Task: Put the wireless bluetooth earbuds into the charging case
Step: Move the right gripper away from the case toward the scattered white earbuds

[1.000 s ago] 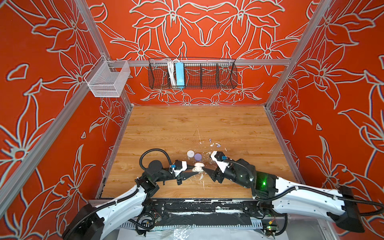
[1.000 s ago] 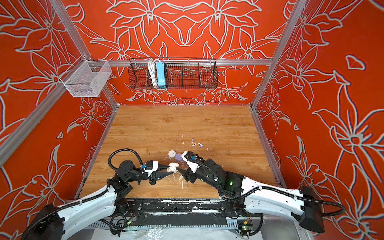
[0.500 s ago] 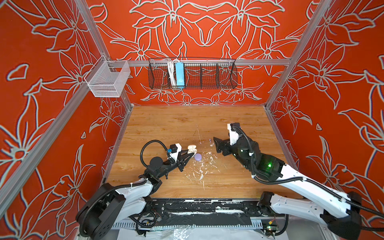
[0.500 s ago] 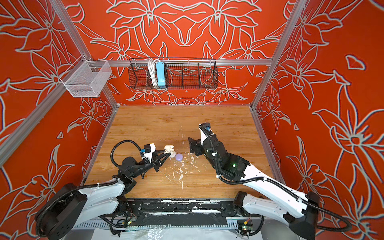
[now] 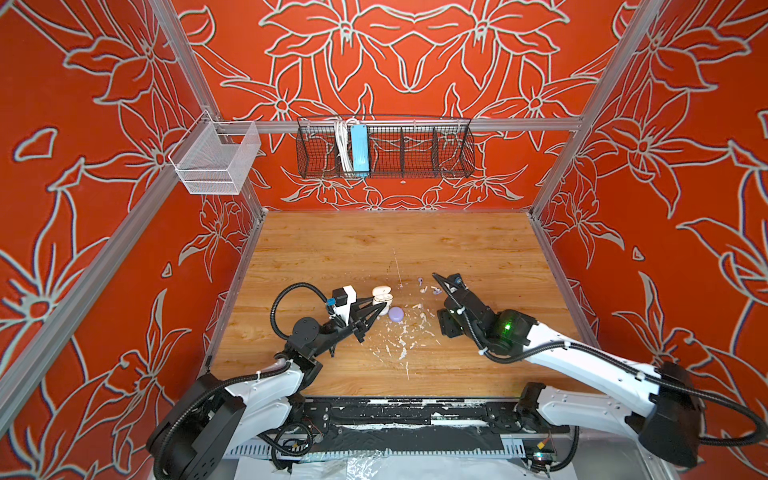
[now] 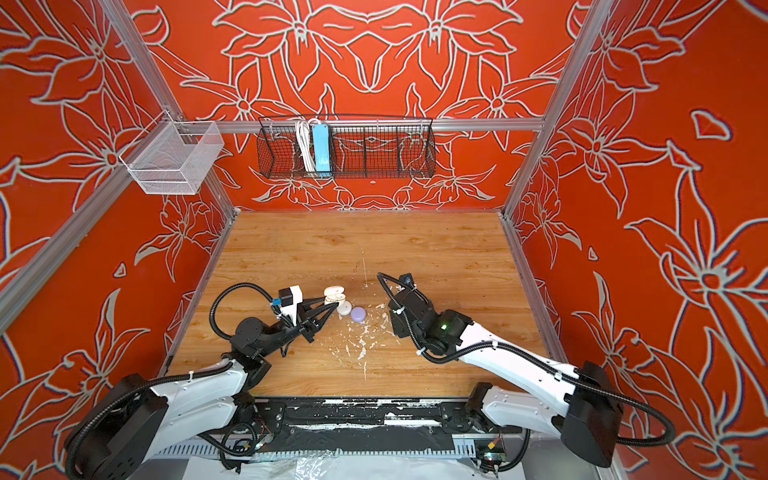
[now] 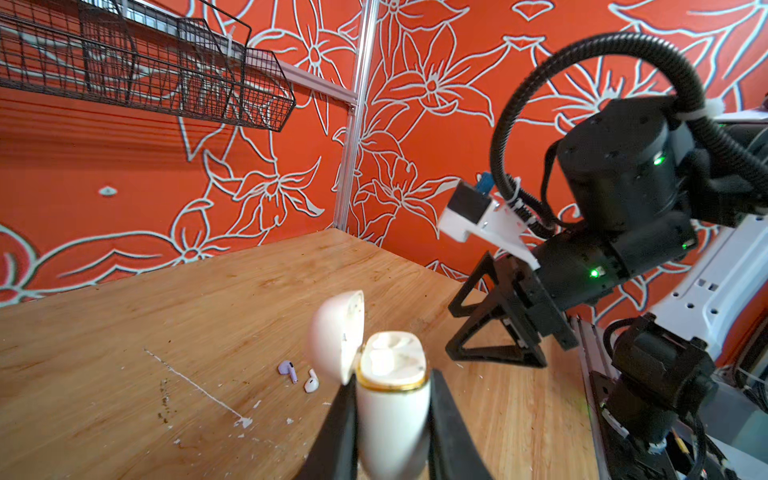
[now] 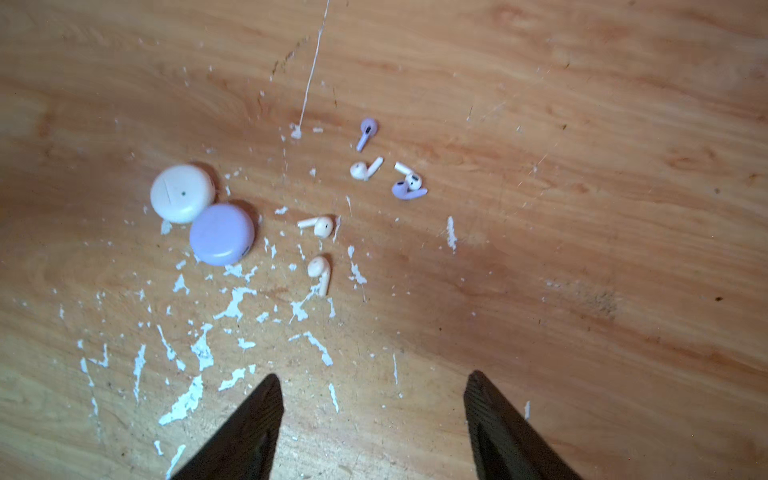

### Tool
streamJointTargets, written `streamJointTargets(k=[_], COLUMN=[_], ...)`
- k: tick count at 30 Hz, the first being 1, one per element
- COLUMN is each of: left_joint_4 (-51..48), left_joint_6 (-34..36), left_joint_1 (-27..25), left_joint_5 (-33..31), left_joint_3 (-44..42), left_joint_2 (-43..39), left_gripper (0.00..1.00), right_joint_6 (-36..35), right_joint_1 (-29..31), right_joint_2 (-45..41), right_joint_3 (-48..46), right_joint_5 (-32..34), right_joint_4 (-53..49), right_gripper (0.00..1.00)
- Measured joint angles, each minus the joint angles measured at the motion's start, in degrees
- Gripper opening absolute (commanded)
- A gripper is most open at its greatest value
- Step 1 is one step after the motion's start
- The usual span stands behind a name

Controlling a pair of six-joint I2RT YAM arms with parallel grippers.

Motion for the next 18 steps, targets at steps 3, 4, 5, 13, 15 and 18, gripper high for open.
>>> streamJointTargets(k=[3, 4, 5, 13, 15, 18], left_joint_4=[-2.14, -2.54, -2.84, -8.48, -9.4, -9.97], left_joint_6=[1.25, 1.6, 1.92, 5.62, 6.36, 6.93], left_joint_1=[-0.2, -0.26, -0.37, -1.66, -1.95, -1.97], left_joint_5=[1.7, 2.03, 2.27, 2.27, 2.1, 1.99], left_joint_3=[1.09, 1.22, 1.22, 1.2, 1.2, 1.2], left_joint_2=[-0.63, -0.87, -1.16, -9.49, -10.27, -10.36], left_gripper=[0.0, 0.0, 0.0, 0.0, 0.0, 0.0], right_joint_6=[-0.57, -0.76, -1.05, -2.36, -2.6, -2.95], right_joint_1=[-0.55, -0.68, -0.94, -3.17, -3.87, -4.76], right_joint_2=[4.31, 5.81, 7.72, 17.22, 18.78, 21.35], right_joint_3=[0.02, 0.02, 0.02, 0.15, 0.79, 2.82], right_joint_5=[-2.58, -3.41, -4.48, -11.08, -12.28, -13.68], right_joint_4=[1.14, 1.57, 2.14, 7.74, 8.28, 8.96], right_gripper=[0.61, 0.6, 0.59, 0.6, 0.6, 0.6])
